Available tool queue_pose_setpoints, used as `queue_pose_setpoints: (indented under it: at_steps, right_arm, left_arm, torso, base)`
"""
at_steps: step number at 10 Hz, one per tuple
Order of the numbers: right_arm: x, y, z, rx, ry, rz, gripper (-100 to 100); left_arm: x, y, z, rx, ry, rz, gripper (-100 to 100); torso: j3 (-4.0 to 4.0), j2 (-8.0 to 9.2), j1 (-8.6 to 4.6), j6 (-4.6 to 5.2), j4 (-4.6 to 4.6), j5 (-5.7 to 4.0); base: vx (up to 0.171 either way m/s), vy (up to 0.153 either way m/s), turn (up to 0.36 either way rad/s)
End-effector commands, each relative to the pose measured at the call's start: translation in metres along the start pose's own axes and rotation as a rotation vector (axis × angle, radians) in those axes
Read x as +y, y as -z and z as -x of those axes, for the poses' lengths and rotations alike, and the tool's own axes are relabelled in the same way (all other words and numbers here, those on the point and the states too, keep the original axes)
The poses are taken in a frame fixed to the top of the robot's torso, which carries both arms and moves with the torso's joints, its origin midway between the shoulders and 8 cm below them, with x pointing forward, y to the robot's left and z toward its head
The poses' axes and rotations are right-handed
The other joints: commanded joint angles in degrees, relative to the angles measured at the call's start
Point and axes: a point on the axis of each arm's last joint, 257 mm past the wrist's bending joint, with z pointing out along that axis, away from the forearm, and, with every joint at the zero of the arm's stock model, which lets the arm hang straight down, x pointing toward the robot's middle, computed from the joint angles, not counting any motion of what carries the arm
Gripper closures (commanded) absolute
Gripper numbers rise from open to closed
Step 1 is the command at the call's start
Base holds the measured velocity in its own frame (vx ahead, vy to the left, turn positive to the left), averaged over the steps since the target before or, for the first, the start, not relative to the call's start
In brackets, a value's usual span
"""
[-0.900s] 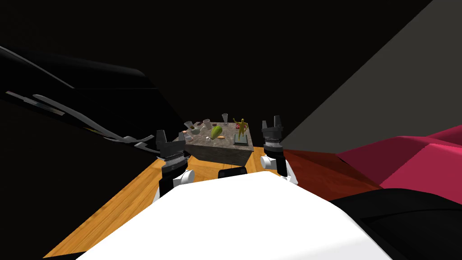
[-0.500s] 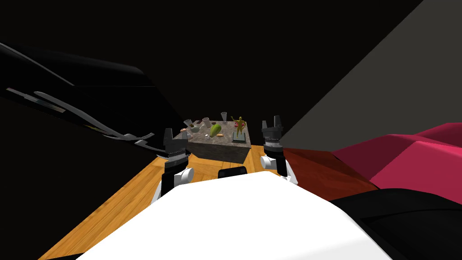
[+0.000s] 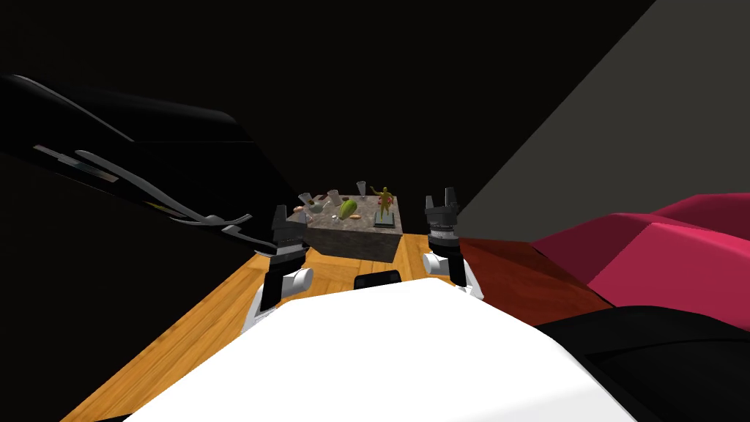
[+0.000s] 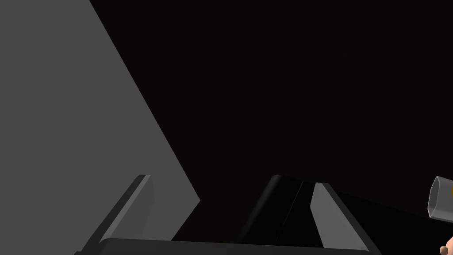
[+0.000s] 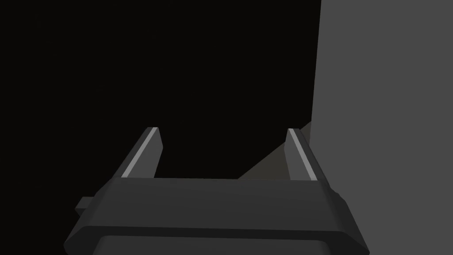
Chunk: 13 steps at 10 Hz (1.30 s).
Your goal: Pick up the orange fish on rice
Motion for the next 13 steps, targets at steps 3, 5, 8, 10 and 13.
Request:
queue_pose_setpoints:
  at_steps: [3, 5, 8, 10, 13]
  right_arm:
    - [0.0, 0.0, 0.0, 0.0, 0.0, 0.0, 0]
    - [0.0, 0.0, 0.0, 0.0, 0.0, 0.0, 0]
    - [0.0, 0.0, 0.0, 0.0, 0.0, 0.0, 0]
    - [0.0, 0.0, 0.0, 0.0, 0.0, 0.0, 0]
    - [0.0, 0.0, 0.0, 0.0, 0.0, 0.0, 0]
  left_arm:
    - [0.024, -0.009, 0.003, 0.004, -0.013, 0.066, -100]
    - [0.038, -0.015, 0.005, 0.006, -0.024, 0.109, -100]
    - [0.064, -0.028, 0.012, 0.006, -0.051, 0.178, -100]
    - [0.079, -0.035, 0.016, 0.004, -0.067, 0.22, -100]
    - [0.1, -0.04, 0.022, -0.001, -0.083, 0.288, -100]
  torso:
    - [-0.03, -0.06, 0.04, 0.0, -0.02, 0.01]
    - [-0.02, -0.03, 0.02, 0.0, -0.01, 0.01]
    - [-0.06, -0.11, 0.06, -0.01, -0.02, 0.01]
    - [-0.06, -0.12, 0.07, -0.02, -0.02, 0.02]
    - [-0.12, -0.21, 0.09, -0.02, -0.04, 0.02]
  base:
    - [-0.062, -0.024, -0.024]
    - [-0.069, -0.031, -0.029]
    - [-0.057, -0.023, -0.037]
    - [-0.048, -0.023, -0.043]
    - [-0.03, -0.019, -0.033]
